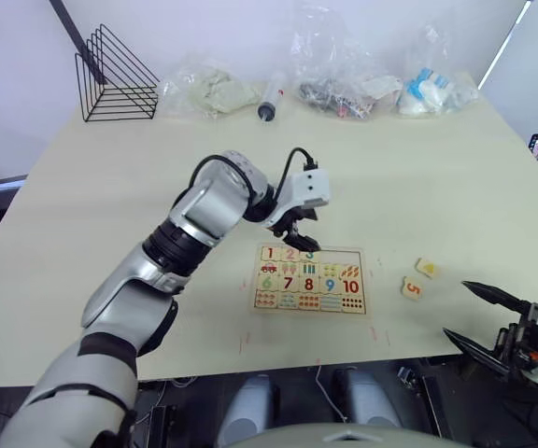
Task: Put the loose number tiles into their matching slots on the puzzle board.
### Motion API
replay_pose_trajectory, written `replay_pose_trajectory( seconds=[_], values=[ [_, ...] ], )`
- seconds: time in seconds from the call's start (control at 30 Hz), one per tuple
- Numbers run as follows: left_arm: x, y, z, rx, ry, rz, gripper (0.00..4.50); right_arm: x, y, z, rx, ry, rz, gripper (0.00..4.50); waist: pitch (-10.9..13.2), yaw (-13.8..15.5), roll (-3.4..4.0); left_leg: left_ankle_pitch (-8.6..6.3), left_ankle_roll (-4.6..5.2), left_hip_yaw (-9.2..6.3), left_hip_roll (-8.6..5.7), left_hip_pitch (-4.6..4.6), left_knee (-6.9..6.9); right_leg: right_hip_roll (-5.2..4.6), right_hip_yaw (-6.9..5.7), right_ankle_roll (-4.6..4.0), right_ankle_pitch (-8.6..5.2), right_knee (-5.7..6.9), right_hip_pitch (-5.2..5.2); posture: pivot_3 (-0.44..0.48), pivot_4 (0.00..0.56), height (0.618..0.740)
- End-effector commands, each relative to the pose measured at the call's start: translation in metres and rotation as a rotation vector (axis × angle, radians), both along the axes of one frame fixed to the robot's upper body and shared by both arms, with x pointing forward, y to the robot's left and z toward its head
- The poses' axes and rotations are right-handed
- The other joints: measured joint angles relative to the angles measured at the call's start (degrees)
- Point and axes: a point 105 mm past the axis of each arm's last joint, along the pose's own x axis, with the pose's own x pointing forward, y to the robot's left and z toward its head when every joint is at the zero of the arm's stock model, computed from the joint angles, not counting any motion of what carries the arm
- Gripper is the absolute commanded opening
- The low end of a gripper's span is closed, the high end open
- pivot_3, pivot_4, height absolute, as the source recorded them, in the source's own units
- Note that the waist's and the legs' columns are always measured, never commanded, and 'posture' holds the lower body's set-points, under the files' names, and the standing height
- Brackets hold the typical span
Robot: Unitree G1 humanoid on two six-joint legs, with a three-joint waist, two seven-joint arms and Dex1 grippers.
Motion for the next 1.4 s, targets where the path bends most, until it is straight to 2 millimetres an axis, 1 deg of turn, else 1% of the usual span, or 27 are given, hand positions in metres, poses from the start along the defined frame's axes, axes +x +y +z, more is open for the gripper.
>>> replay_pose_trajectory(
  seconds=[0.03,0.17,0.27,0.3,0.37,0.4,0.43,0.5,0.6,0.67,0.7,0.9,1.1,1.4],
  values=[
    [0.005,0.008,0.02,-0.085,-0.02,0.01,3.63,-0.001,-0.001,0.006,-0.007,-0.036,-0.007,4.5,0.0,0.0,0.0,0.01,-0.01,0.0,0.0,0.0,0.0,0.0,0.0,0.0,0.0,0.0,0.0,0.0,0.15,0.74],
    [0.014,0.021,0.015,-0.093,-0.06,0.039,3.63,-0.001,-0.001,0.006,-0.006,-0.037,-0.008,4.5,0.0,0.1,0.0,0.03,-0.06,0.0,0.0,0.0,0.0,0.0,0.0,0.0,0.0,-0.01,0.0,0.0,0.15,0.74],
    [0.02,0.031,0.005,-0.105,-0.058,0.077,3.63,0.0,-0.001,0.006,-0.007,-0.037,-0.006,4.5,0.0,0.1,0.0,0.05,-0.08,0.0,-0.01,-0.01,0.0,-0.01,0.0,0.0,0.0,-0.01,0.0,0.0,0.15,0.74],
    [0.021,0.033,0.003,-0.115,-0.059,0.082,3.63,0.0,-0.001,0.006,-0.008,-0.037,-0.005,4.5,0.0,0.1,0.0,0.05,-0.08,0.01,-0.01,0.0,0.0,-0.01,0.01,0.0,0.0,-0.01,0.0,0.0,0.15,0.74],
    [0.026,0.028,0.005,-0.192,-0.122,0.061,3.63,0.001,-0.001,0.006,-0.007,-0.038,-0.005,4.5,0.0,0.1,0.0,0.04,-0.08,0.0,-0.01,-0.01,0.0,-0.01,0.0,0.0,0.0,-0.01,0.0,0.0,0.15,0.74],
    [0.025,0.029,0.002,-0.196,-0.126,0.046,3.4,0.002,0.0,0.006,-0.006,-0.039,-0.003,4.5,0.0,0.1,-0.01,0.04,-0.08,0.0,-0.01,0.0,0.01,-0.01,0.0,0.0,0.0,-0.01,0.0,0.0,0.15,0.74],
    [0.026,0.03,-0.001,-0.193,-0.13,0.037,3.4,0.002,0.0,0.006,-0.005,-0.039,-0.001,4.5,0.0,0.2,-0.03,0.05,-0.1,-0.02,-0.01,-0.02,0.01,-0.01,-0.01,0.0,0.0,-0.02,0.0,0.0,0.15,0.74],
    [0.027,0.031,-0.006,-0.185,-0.144,0.027,2.59,0.002,0.0,0.006,-0.006,-0.04,0.001,4.5,0.0,0.2,-0.03,0.1,-0.18,-0.01,-0.01,-0.03,0.02,-0.02,-0.01,0.0,0.01,-0.02,0.0,0.0,0.15,0.74],
    [0.027,0.029,-0.013,-0.19,-0.149,0.006,1.23,0.002,0.0,0.006,-0.006,-0.04,0.001,4.5,0.0,0.2,-0.03,0.1,-0.17,0.0,-0.01,-0.03,0.02,-0.02,-0.01,0.0,0.01,-0.02,0.0,0.0,0.15,0.74],
    [0.025,0.028,-0.018,-0.186,-0.146,-0.016,0.21,0.002,0.0,0.006,-0.006,-0.039,0.001,4.5,0.0,0.1,-0.03,0.09,-0.16,0.01,-0.02,-0.03,0.02,-0.02,-0.01,0.01,0.01,-0.02,0.0,0.0,0.15,0.74],
    [0.024,0.027,-0.021,-0.183,-0.15,-0.033,0.06,0.002,0.001,0.006,-0.006,-0.039,0.001,4.5,0.0,0.1,-0.03,0.08,-0.14,0.01,-0.02,-0.03,0.02,-0.02,0.0,0.01,0.01,-0.02,0.0,0.0,0.15,0.74],
    [0.019,0.026,-0.034,-0.167,-0.119,-0.101,0.06,0.002,0.001,0.007,-0.006,-0.039,-0.002,4.5,0.0,0.1,-0.03,0.03,-0.05,0.02,-0.02,-0.02,0.02,-0.02,0.0,0.02,0.01,-0.02,0.0,0.0,0.15,0.74],
    [0.02,0.022,-0.04,-0.167,-0.118,-0.114,0.06,0.0,0.001,0.007,-0.004,-0.038,-0.004,4.5,0.0,0.1,-0.03,0.0,0.0,0.02,-0.02,-0.02,0.02,-0.02,0.0,0.02,0.02,-0.01,0.01,0.0,0.15,0.74],
    [0.016,0.016,-0.044,-0.165,-0.107,-0.149,0.06,0.0,0.001,0.006,-0.005,-0.035,-0.011,4.5,0.0,0.1,-0.03,0.0,0.0,0.02,-0.02,-0.02,0.03,-0.01,-0.01,0.04,0.03,-0.01,0.0,0.0,0.15,0.74]
  ],
)
